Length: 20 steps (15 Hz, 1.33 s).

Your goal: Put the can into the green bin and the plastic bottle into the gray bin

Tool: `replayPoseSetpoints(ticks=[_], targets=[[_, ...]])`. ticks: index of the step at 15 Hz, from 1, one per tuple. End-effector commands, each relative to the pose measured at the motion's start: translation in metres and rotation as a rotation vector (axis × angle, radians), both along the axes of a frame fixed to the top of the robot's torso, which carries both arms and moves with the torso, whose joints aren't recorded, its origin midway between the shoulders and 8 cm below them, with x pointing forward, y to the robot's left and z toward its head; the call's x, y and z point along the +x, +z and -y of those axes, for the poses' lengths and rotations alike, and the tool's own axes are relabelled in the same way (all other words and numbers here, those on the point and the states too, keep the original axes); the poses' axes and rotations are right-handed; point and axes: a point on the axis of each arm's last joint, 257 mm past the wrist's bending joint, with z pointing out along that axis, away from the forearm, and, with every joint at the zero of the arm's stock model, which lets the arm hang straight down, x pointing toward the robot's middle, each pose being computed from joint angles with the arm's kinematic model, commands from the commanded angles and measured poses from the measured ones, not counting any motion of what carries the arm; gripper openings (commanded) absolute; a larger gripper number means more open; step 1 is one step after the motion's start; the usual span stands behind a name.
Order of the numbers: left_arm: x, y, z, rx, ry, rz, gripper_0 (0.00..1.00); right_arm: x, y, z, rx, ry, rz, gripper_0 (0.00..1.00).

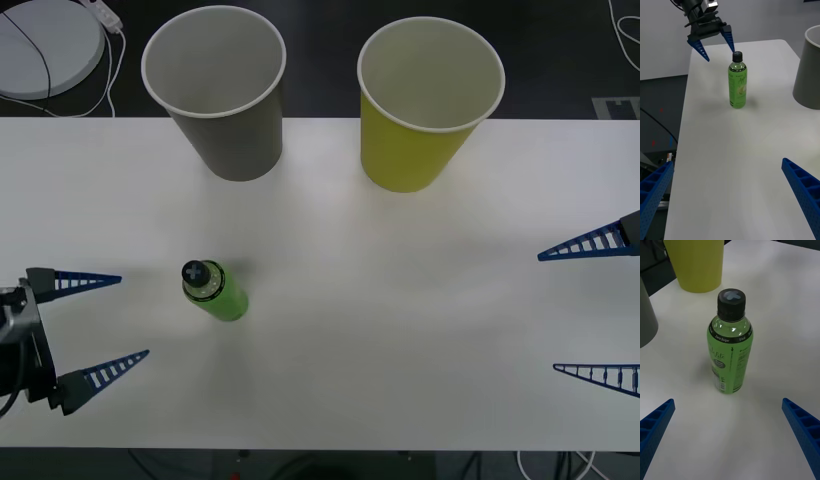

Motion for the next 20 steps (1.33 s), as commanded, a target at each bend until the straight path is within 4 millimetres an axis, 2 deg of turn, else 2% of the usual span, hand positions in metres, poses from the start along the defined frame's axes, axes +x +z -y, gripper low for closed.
replayPoseSetpoints(ticks=[1, 5, 9, 16, 20], targets=[[0.005, -0.007, 0.007, 0.014, 0.002, 0.032, 1.00, 0.000, 0.000, 0.000, 0.000, 0.000, 0.000, 1.00], [0.013, -0.016, 0.011, 0.045, 0.017, 0.073, 1.00, 0.000, 0.000, 0.000, 0.000, 0.000, 0.000, 1.00], [0.022, -0.024, 0.030, 0.012, 0.041, 0.078, 1.00, 0.000, 0.000, 0.000, 0.000, 0.000, 0.000, 1.00], [0.033, -0.031, 0.049, -0.064, 0.093, 0.073, 1.00, 0.000, 0.000, 0.000, 0.000, 0.000, 0.000, 1.00], [0.041, -0.024, 0.060, -0.091, 0.092, 0.089, 1.00, 0.000, 0.000, 0.000, 0.000, 0.000, 0.000, 1.00]])
